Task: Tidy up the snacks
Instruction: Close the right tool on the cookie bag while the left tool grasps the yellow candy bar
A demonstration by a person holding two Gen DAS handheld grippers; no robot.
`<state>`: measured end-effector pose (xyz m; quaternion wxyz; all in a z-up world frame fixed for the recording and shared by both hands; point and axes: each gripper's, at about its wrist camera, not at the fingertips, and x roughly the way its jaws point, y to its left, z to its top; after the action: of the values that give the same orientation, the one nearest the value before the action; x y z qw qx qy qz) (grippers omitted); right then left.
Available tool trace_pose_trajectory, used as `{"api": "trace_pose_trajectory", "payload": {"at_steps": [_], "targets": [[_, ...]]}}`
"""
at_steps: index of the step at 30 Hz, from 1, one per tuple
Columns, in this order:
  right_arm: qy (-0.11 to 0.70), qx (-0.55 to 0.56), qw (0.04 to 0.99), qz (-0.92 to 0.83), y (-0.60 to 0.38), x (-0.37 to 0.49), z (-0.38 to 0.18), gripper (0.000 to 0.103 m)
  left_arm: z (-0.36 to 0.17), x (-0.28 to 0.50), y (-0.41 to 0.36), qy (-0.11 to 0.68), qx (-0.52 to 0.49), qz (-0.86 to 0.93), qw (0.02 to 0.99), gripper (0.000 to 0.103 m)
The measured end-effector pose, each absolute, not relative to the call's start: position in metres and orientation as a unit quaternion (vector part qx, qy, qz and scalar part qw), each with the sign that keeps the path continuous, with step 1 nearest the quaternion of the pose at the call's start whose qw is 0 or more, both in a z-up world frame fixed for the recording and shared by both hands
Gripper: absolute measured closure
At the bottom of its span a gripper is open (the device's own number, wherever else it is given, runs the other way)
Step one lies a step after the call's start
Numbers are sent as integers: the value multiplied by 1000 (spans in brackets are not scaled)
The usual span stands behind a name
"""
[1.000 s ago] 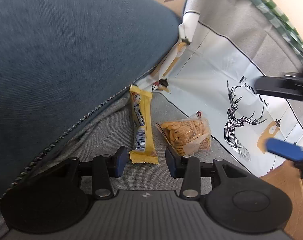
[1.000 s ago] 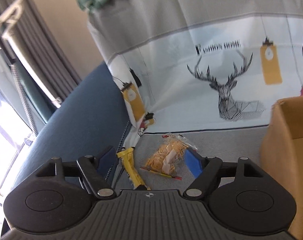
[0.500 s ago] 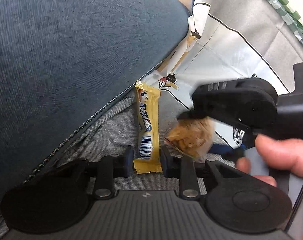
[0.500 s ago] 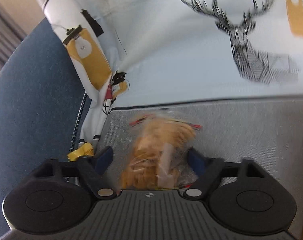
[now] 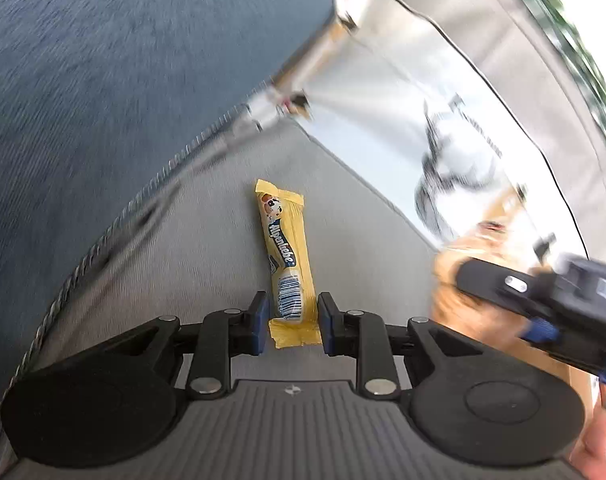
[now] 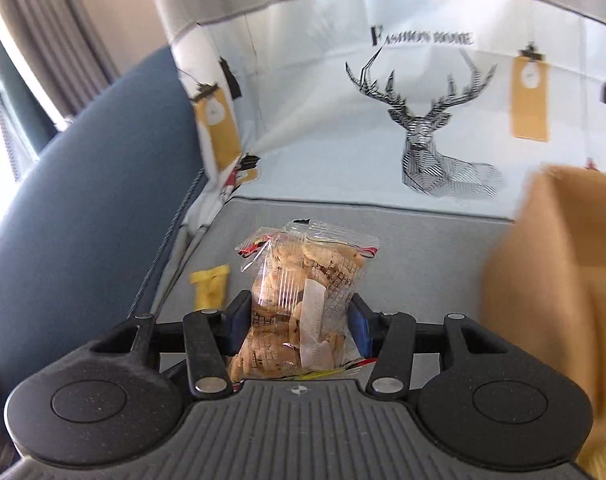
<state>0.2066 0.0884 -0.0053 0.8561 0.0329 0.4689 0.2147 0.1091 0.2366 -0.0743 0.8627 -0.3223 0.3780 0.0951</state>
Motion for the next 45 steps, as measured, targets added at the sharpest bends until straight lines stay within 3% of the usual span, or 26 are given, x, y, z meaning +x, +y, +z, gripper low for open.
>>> {"api": "trace_pose_trajectory", "payload": {"at_steps": [8, 15, 26, 38, 41, 44, 45], "targets": [[428, 16, 865, 261, 53, 65, 31, 50, -69, 51, 223, 427, -287, 39, 857, 75], [432, -13, 853, 293, 41, -19, -4, 50, -76, 12, 221, 458, -277, 42, 843, 75], [476, -51, 834, 275, 51, -21, -53, 50, -78, -25, 192, 471, -280, 52, 835, 75], [487, -37, 829, 270, 49, -18, -67, 45, -81, -17, 177, 435, -266, 71, 857, 62], [485, -41, 830, 272, 49, -19, -69, 45, -81, -15, 171, 435, -242, 73, 864, 64], [483, -42, 831, 272, 49, -20, -70, 45, -82, -13, 168, 437, -221, 84, 868, 80], [482, -43, 832, 272, 49, -20, -70, 46, -83, -14, 168, 436, -222, 84, 868, 80]]}}
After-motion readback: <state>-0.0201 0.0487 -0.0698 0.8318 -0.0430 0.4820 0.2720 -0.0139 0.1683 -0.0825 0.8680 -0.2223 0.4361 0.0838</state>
